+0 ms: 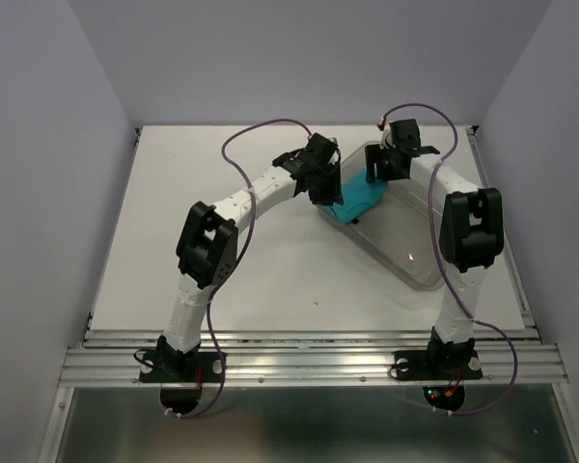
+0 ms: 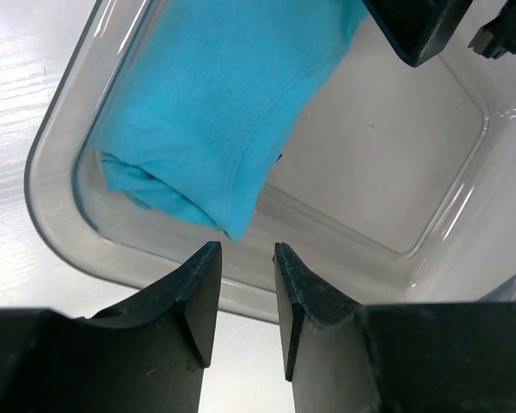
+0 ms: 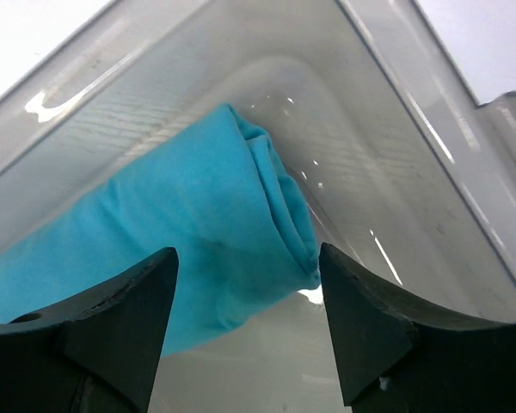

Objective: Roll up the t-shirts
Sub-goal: Place the T-shirt in the bin.

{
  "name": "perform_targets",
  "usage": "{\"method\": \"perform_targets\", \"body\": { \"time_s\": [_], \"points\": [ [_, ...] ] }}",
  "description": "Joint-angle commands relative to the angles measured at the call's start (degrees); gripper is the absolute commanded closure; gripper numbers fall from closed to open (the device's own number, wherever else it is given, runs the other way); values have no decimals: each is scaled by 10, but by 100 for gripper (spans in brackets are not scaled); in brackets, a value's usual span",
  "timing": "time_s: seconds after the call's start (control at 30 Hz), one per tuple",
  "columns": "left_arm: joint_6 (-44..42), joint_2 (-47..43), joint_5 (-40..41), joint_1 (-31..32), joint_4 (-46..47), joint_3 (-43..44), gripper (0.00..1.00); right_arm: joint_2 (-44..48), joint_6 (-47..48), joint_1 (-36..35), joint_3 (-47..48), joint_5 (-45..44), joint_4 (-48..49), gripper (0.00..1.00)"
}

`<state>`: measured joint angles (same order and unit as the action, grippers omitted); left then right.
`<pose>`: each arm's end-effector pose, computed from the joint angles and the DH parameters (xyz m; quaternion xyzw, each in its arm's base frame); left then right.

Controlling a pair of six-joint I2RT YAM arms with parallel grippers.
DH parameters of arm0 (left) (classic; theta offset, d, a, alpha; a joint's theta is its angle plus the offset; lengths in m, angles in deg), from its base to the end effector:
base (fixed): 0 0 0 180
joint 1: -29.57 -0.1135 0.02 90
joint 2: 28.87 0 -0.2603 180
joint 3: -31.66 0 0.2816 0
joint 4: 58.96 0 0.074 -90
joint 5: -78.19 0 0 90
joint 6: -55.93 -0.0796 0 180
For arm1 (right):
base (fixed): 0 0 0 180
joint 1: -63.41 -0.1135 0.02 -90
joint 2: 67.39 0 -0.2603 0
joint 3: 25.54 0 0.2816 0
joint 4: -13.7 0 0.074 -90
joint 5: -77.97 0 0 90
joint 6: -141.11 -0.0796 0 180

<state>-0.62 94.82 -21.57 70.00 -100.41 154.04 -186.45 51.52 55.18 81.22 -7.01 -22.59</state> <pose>0.4159 -0.3720 0.2201 0.0896 0.9091 -0.3022 0.2722 0.5166 0.0818 0.1661 -0.0858 0.9307 0.0650 0.3496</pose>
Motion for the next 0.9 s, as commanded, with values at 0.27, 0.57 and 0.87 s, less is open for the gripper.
{"method": "perform_targets", "body": {
  "time_s": [0.27, 0.57, 0.87],
  "points": [
    [-15, -91, 26, 3, -9, -12, 61, 127, -67, 3, -18, -79, 3, 39],
    [-19, -145, 55, -11, -10, -25, 74, 179, -134, 3, -180, -33, 16, 80],
    [-11, -238, 67, -60, 13, -108, 77, 110, -150, 3, -163, -37, 26, 81]
  ]
}}
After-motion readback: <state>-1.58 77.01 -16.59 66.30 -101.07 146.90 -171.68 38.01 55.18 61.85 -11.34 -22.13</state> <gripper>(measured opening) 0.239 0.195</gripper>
